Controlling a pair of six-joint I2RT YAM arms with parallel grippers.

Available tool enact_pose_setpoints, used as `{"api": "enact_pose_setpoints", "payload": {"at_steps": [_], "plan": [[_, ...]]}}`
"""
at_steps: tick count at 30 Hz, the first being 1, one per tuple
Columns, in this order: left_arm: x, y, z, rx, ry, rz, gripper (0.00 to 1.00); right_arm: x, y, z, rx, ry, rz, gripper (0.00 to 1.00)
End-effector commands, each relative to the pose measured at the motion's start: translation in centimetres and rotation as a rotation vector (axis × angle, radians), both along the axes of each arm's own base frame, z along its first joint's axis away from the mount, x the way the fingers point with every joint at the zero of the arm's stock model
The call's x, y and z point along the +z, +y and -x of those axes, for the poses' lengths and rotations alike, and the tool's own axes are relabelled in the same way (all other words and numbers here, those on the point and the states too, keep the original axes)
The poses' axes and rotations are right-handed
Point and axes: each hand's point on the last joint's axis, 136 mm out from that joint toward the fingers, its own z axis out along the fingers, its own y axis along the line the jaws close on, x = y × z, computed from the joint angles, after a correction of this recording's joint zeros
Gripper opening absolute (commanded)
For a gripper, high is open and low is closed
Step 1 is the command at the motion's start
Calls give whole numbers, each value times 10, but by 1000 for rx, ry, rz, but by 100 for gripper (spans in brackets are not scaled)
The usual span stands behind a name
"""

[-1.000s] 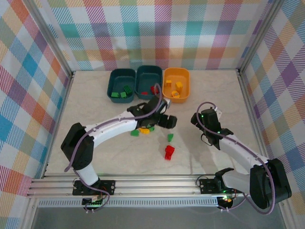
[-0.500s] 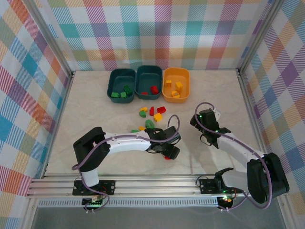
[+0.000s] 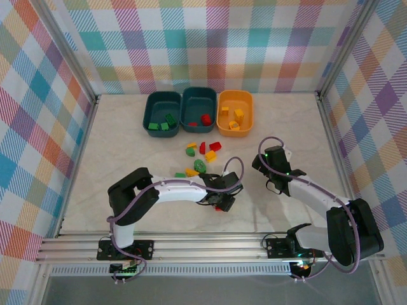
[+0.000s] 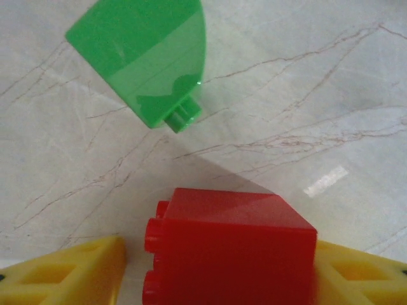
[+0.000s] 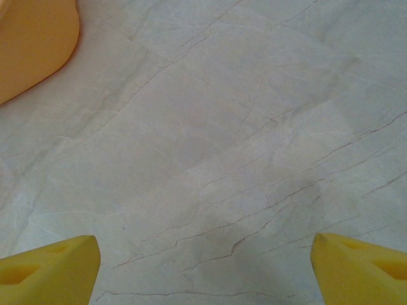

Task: Sort the legos into containers by color

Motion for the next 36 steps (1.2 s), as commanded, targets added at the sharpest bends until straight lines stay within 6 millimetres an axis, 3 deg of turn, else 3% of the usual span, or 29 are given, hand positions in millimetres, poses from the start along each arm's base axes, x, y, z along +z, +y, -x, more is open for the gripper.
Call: {"api": "enact_pose_setpoints", "payload": {"at_steps": [1,9,21,27,36], "plan": [[-10,-6,-6,6,-10,12,62,13,5,-9,13,-42,-16,86],[-3,-7,-12,12,-41,15,56,13,8,-9,22,-43,-30,86],[24,-16,-27,9,-86,47,53,12,11,-10,36,-41,-43,86],[17,-15,-28,13,-54,53,49,12,12,-10,37,-39,-44,86],[6,-7,-26,1,-39,2,53,11,13,-10,41,-35,-49,86]]}}
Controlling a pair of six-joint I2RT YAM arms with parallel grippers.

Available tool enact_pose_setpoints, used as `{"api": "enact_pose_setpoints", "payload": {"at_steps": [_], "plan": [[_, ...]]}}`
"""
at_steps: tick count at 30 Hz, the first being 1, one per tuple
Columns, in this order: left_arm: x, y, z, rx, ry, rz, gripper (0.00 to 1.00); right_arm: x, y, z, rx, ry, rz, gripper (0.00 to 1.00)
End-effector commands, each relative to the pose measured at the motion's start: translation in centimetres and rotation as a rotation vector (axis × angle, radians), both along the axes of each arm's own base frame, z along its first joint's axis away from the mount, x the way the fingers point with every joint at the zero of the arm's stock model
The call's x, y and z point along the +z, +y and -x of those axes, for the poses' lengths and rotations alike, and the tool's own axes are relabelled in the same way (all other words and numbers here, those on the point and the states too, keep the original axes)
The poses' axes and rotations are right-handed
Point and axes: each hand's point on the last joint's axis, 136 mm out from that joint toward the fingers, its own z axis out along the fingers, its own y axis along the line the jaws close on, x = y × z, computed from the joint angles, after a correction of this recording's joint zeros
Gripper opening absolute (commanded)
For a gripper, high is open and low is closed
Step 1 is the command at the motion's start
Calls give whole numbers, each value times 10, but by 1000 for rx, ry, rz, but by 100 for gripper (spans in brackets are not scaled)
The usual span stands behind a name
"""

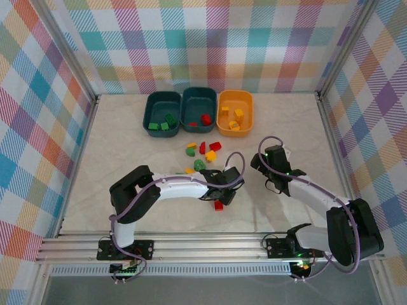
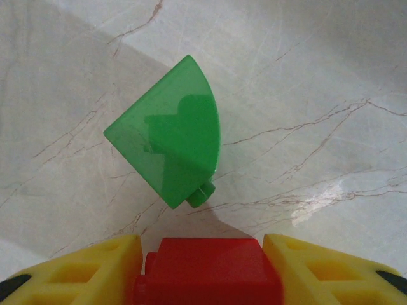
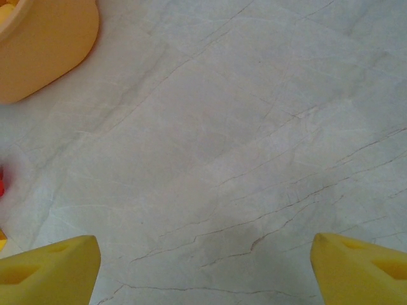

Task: Sort the legos into containers by color

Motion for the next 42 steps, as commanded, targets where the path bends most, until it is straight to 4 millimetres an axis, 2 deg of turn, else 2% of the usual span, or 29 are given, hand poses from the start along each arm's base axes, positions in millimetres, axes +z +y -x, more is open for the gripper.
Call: {"api": "enact_pose_setpoints", "payload": {"at_steps": [1,3,7,10,13,16,20,22,24,26,31,35,38,42], "plan": [[-2,2,-3,-12,4,-25,53,9,5,-8,12,-28,-11,86],[-2,2,-3,-13,2,-23,50,9,4,-8,12,-28,-11,86],[3,-1,-5,-14,-5,-10,34,7,4,-8,12,-24,-9,86],[13,-2,-12,-6,-24,-3,33,8,4,-8,12,-23,-8,86],[28,2,-31,39,-36,25,32,8,4,-8,12,-26,-8,86],[55,14,-69,146,-47,114,32,9,6,-9,16,-29,-17,86],[104,39,-144,330,-97,268,32,6,11,-10,32,-21,-38,86],[121,53,-182,410,-131,322,32,13,33,-15,139,-58,-99,85],[134,65,-222,481,-178,356,32,30,70,-17,312,-147,-223,85],[140,70,-252,517,-205,385,32,36,84,-15,371,-186,-292,86],[131,81,-314,591,-243,379,31,39,82,-14,373,-200,-284,86],[123,84,-348,621,-257,389,32,42,78,-13,359,-208,-271,87],[112,88,-364,644,-267,339,32,44,78,-12,361,-210,-272,87],[101,84,-371,640,-254,335,33,47,77,-10,360,-212,-266,87]]}}
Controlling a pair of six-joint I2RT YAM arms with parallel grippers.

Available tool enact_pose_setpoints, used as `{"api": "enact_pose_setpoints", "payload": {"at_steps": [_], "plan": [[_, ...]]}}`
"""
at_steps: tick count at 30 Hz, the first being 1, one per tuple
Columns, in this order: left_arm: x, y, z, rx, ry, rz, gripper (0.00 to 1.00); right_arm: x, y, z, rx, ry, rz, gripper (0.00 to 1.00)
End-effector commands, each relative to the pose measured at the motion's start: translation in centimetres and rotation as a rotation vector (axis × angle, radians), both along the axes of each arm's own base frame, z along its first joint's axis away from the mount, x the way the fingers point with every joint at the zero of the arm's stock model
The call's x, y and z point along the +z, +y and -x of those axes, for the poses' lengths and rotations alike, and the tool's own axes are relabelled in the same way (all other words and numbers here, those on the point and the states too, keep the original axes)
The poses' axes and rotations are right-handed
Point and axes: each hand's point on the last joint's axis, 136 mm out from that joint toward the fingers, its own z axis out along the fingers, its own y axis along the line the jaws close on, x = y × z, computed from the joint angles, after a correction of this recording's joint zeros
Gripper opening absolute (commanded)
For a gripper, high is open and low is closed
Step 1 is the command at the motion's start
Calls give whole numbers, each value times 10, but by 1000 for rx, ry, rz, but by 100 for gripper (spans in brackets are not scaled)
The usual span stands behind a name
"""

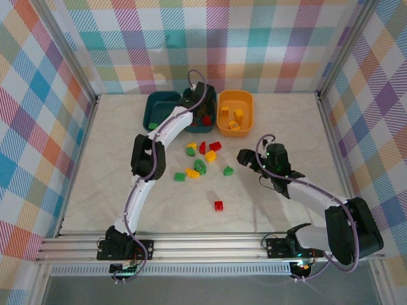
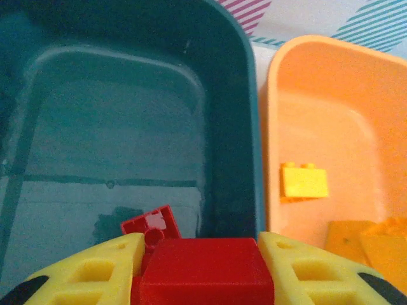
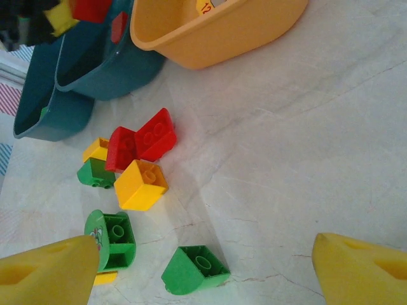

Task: Sort the legos into containers by color

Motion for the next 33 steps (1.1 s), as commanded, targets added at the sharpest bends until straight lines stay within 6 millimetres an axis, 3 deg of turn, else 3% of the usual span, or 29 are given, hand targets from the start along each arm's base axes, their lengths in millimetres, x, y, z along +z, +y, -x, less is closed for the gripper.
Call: {"api": "enact_pose_setpoints", "payload": {"at_steps": [1,5,9,16,20,23,27,32,33], "plan": [[12,9,-2,22,-1,-15,33,9,2,3,22,-35,-4,87],[13,9,-1,11,-3,-25,46,12,2,3,26,-43,-3,87],[10,23,1,45,15,-64,71,12,3,4,33,-38,-2,87],[7,46,7,86,57,-63,68,16,2,5,33,-44,1,87],[27,48,11,80,26,-37,63,16,2,6,33,-43,3,87],[47,39,21,37,20,15,63,16,1,5,32,-41,5,87],[69,15,60,-64,18,29,64,12,-6,5,-7,-28,31,87],[49,-24,142,-246,4,-2,67,-6,-59,12,-285,57,129,90],[35,-36,163,-313,19,11,68,-8,-66,14,-324,63,140,91]]}}
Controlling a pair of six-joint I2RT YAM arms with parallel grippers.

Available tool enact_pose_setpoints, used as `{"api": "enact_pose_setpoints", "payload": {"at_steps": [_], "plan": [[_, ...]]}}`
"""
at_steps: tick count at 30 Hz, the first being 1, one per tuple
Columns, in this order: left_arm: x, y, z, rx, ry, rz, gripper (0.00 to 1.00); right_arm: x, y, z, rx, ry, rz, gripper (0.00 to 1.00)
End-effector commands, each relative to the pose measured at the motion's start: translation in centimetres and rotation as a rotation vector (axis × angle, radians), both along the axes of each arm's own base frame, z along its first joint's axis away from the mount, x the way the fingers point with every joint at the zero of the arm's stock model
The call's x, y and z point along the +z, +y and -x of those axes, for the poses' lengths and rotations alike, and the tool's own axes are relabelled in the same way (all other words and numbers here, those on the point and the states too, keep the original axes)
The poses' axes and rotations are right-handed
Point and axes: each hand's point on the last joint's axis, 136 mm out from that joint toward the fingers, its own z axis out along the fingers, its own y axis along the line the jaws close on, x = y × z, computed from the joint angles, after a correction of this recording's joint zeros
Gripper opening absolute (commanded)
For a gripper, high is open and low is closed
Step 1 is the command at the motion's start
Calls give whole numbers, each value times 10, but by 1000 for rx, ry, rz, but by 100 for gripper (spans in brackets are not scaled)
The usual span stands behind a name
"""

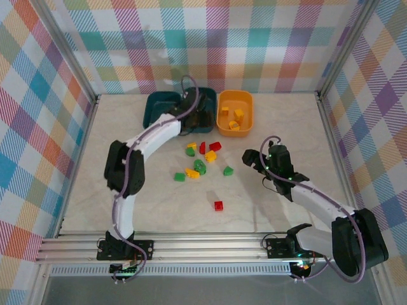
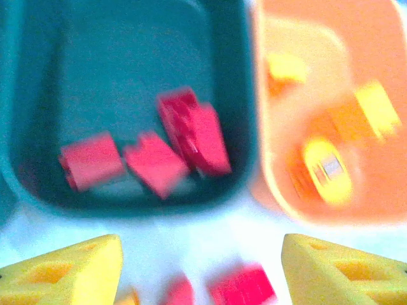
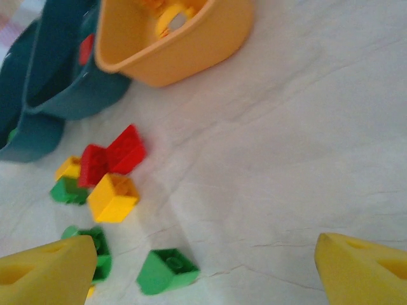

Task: Sort the legos into containers by color

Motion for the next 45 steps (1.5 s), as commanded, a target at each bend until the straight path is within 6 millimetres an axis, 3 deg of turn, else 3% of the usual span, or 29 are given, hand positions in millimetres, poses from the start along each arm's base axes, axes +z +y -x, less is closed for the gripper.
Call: {"api": "enact_pose_setpoints", "payload": {"at_steps": [1,4,7,15,24,34,40,45], "plan": [[-18,-53,63,-234,-7,46,69,-10,-38,7,-188,39,70,91],[-42,-78,101,-333,-6,4,70,-12,-47,8,-227,51,100,92],[-68,-90,124,-385,33,-59,72,-16,-51,9,-253,55,87,94],[-102,-106,142,-479,86,-102,78,-17,-59,11,-285,53,86,97],[-134,-113,145,-509,147,-183,67,-24,-53,8,-265,80,78,97],[-141,-108,145,-497,145,-245,43,-25,-52,8,-263,86,75,97],[-142,-105,148,-492,141,-267,38,-25,-51,7,-260,86,72,97],[-121,-106,145,-469,113,-244,35,-25,-50,7,-256,88,70,97]]}}
